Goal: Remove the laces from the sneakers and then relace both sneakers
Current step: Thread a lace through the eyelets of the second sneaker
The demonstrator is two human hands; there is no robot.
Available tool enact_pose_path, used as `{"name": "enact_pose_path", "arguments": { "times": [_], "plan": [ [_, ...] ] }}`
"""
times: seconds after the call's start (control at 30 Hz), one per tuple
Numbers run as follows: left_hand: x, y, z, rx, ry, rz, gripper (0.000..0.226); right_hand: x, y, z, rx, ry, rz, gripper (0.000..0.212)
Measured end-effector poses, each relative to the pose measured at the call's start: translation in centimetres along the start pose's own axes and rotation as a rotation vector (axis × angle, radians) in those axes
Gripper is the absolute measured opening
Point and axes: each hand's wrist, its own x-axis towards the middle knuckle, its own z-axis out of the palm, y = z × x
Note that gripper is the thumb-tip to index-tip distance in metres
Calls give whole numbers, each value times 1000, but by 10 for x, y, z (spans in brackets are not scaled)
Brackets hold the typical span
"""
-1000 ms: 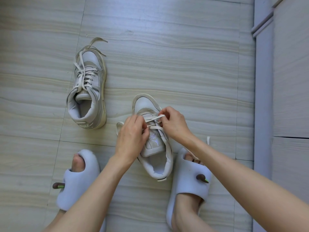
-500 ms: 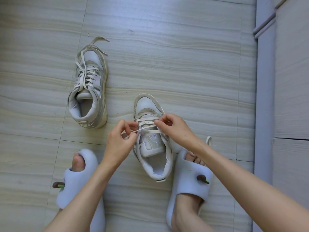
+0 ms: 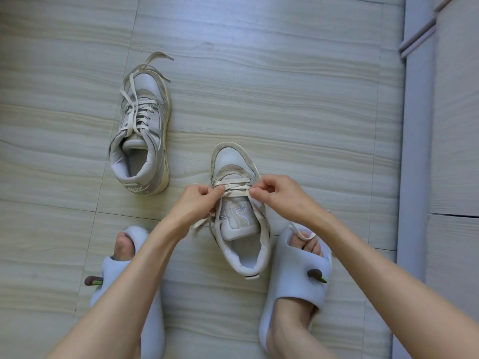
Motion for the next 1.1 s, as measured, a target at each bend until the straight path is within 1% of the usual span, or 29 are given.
{"name": "enact_pose_path", "arguments": {
  "times": [0.07,0.13,0.23,0.43,0.53,0.6,0.7,0.73,0.87,0.97,1.0,1.1],
  "plan": [
    [-1,-2,-3,-103,-56,-16,29,1,4,-1,66,7,40,19],
    [-3,-4,-7,-169,-69,5,26,1,8,-1,137,17,68,21],
    [-8,-9,-10,-264,-23,87,21,1,13,-2,288,-12,102,23],
    [-15,-18,-9,-370,29,239,25,-7,16,-5,524,-112,78,28],
    [-17,-21,-9,-341,29,300,24,-13,17,-7,437,-137,60,25],
    [-17,-22,-13,-299,-5,304,26,-16,17,-9,382,-139,55,22],
    [-13,-19,-16,-234,-88,201,26,-19,15,-14,247,-141,46,18],
    [-12,-17,-15,-212,-84,166,25,-19,16,-17,197,-140,45,18],
    [-6,-2,-7,-85,36,66,38,-16,15,-18,86,-138,63,23],
    [-1,2,-3,99,5,12,41,-14,16,-13,39,-108,70,24],
    [0,2,-2,99,-10,-20,39,-14,17,-13,28,-76,70,25],
    [-1,0,-3,-43,-106,-103,38,-14,20,-14,19,-20,62,35]
  ]
}}
